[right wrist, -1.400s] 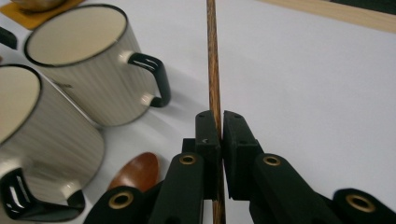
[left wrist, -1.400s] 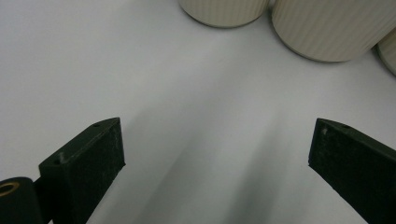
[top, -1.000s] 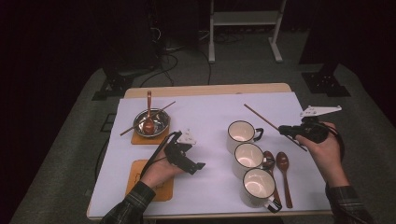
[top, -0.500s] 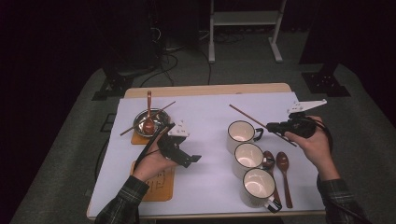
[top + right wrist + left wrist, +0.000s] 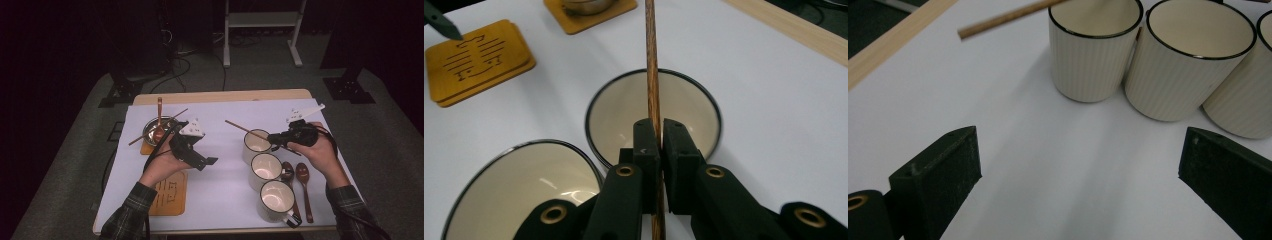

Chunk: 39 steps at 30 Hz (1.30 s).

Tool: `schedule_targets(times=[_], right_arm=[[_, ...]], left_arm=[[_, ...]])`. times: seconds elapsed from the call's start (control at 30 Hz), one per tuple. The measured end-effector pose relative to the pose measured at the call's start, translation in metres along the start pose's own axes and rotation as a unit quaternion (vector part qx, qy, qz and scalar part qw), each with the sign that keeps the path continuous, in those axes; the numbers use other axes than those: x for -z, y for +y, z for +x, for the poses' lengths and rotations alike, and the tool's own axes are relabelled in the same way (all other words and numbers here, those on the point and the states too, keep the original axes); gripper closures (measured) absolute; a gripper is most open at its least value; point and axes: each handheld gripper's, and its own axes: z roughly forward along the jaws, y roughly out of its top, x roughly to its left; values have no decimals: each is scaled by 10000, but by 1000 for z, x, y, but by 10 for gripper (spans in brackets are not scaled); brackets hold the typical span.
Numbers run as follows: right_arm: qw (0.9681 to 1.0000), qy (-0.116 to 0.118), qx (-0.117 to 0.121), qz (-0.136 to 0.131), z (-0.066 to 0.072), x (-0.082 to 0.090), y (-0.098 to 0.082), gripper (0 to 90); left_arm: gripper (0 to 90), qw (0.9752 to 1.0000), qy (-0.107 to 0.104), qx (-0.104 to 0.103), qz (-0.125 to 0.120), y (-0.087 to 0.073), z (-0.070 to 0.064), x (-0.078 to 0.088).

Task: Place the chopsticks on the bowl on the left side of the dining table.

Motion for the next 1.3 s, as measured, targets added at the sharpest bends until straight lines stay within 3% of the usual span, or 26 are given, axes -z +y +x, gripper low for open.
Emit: schedule_targets(times=[0.33,0.73,0.97,1.13,1.3], right_arm=[[9975,569,380,166,15,-21,16,845],[9897,1142,802,319,33,-35,31,845],[9837,1439,1017,364,40,-40,38,845],[9801,1575,1128,430,44,-45,42,845],[9757,1737,1240,502,49,-50,45,845]], left_arm=[[21,9998,-107,-148,-32,14,2,-3],[52,9988,-301,-381,52,25,-3,-14],[159,9971,-503,-550,155,26,-9,-24],[321,9943,-731,-739,238,25,-12,-26],[491,9931,-868,-726,291,25,-14,-26]])
